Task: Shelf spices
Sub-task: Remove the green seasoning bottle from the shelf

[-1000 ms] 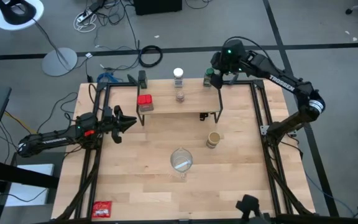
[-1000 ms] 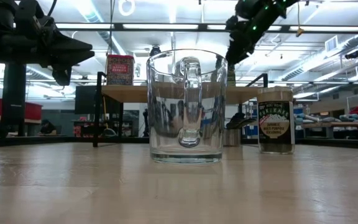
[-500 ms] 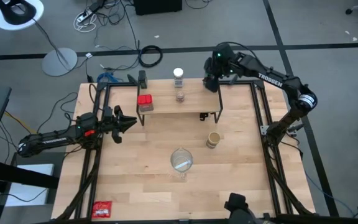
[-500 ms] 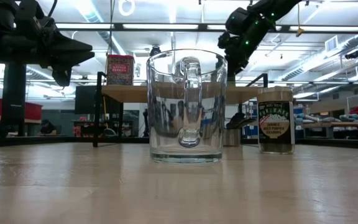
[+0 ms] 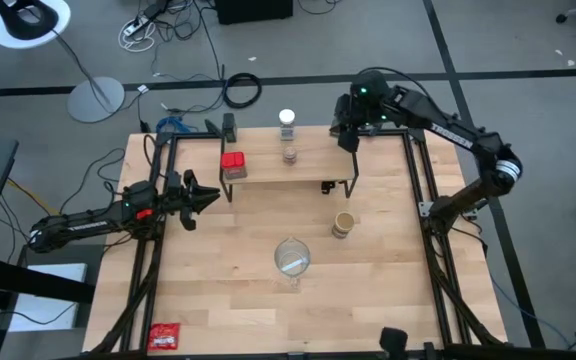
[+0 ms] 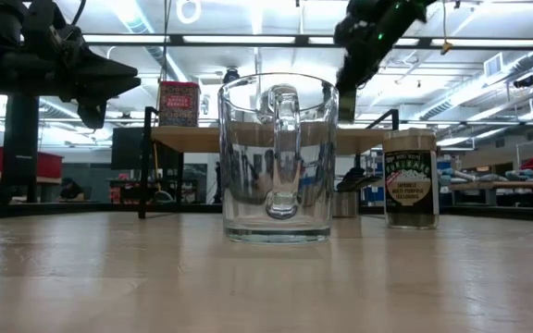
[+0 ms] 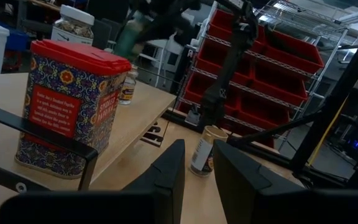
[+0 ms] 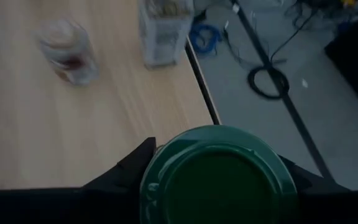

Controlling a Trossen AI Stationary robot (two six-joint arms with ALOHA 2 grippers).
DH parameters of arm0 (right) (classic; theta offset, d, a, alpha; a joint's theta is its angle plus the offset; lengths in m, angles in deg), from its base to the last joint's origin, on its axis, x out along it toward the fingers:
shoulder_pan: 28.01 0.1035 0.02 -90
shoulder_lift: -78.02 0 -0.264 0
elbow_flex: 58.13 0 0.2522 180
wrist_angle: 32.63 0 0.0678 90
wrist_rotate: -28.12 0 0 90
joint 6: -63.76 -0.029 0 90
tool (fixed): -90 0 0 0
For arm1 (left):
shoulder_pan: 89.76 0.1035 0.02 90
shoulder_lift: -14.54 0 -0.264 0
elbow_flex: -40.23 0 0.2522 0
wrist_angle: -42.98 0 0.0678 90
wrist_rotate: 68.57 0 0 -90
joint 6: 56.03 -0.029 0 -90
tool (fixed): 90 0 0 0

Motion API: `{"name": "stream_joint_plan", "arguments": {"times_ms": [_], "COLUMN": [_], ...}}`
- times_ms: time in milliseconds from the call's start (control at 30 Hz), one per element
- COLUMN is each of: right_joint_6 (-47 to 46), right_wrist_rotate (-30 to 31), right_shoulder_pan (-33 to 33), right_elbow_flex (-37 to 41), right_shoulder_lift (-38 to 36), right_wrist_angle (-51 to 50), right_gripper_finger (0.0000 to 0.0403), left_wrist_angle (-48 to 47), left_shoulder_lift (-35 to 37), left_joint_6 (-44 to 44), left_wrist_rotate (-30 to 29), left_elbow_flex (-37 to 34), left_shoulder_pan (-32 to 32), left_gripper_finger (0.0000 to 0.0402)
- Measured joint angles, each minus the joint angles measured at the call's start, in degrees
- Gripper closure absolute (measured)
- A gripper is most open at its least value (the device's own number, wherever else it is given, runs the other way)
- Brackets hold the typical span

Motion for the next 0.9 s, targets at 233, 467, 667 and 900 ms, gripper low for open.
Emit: {"name": "stream_joint_plan", "arguments": {"times_ms": [233, 467, 667, 900], "right_joint_6": [-7.3, -13.1, -15.6, -20.9], "right_wrist_rotate": [-7.1, -6.1, 1.5, 9.5], "right_shoulder_pan": [5.3, 20.1, 32.5, 39.6], "right_elbow_flex": [0.0, 0.0, 0.0, 1.6], "right_shoulder_lift": [-8.3, -10.4, -4.2, 5.5], "right_wrist_angle": [-2.6, -2.9, -2.0, -2.9], "right_gripper_finger": [0.0209, 0.0209, 0.0209, 0.0209], "left_wrist_angle": [0.0, 0.0, 0.5, -0.3], "left_shoulder_lift": [0.0, 0.0, 0.0, 0.0], "left_joint_6": [0.0, -1.4, -1.4, 0.1], "left_wrist_rotate": [0.0, -0.9, -2.7, -2.6], "left_elbow_flex": [0.0, 0.0, 0.0, 0.0], "left_shoulder_pan": [0.0, 0.0, 0.0, 0.0], "left_gripper_finger": [0.0314, 0.0314, 0.0314, 0.0314]}}
